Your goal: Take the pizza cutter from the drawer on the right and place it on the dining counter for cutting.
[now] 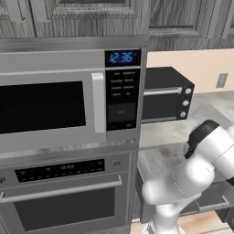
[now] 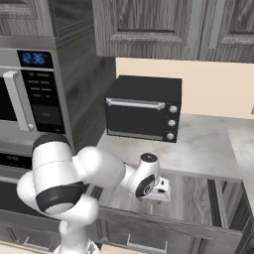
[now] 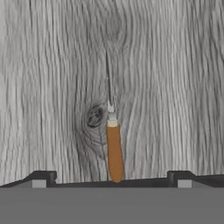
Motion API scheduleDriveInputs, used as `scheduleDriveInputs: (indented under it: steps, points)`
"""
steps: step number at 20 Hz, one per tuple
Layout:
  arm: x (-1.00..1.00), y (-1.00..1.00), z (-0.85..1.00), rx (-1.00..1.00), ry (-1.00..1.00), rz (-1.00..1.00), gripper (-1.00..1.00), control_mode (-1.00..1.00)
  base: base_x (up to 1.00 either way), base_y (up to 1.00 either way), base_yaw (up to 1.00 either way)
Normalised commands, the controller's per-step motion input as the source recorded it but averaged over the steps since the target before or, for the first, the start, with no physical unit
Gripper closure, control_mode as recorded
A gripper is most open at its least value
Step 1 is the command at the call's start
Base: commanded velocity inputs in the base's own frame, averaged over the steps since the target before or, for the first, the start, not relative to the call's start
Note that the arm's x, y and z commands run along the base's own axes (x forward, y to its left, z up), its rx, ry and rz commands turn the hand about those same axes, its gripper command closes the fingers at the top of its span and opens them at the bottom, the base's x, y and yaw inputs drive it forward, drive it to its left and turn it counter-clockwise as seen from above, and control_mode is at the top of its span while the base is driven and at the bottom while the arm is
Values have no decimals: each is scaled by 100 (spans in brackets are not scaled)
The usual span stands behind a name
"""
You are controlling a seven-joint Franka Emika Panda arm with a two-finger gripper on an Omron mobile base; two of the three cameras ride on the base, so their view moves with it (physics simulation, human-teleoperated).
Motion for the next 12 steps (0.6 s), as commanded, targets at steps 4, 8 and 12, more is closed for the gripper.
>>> scheduleDriveInputs:
  steps: [4,8,12]
  points:
    - [0,0,-27,0,0,0,-100,-100,0,0,0]
    - [0,0,-26,0,0,0,-100,-100,0,0,0]
    - [0,0,-23,0,0,0,-100,-100,0,0,0]
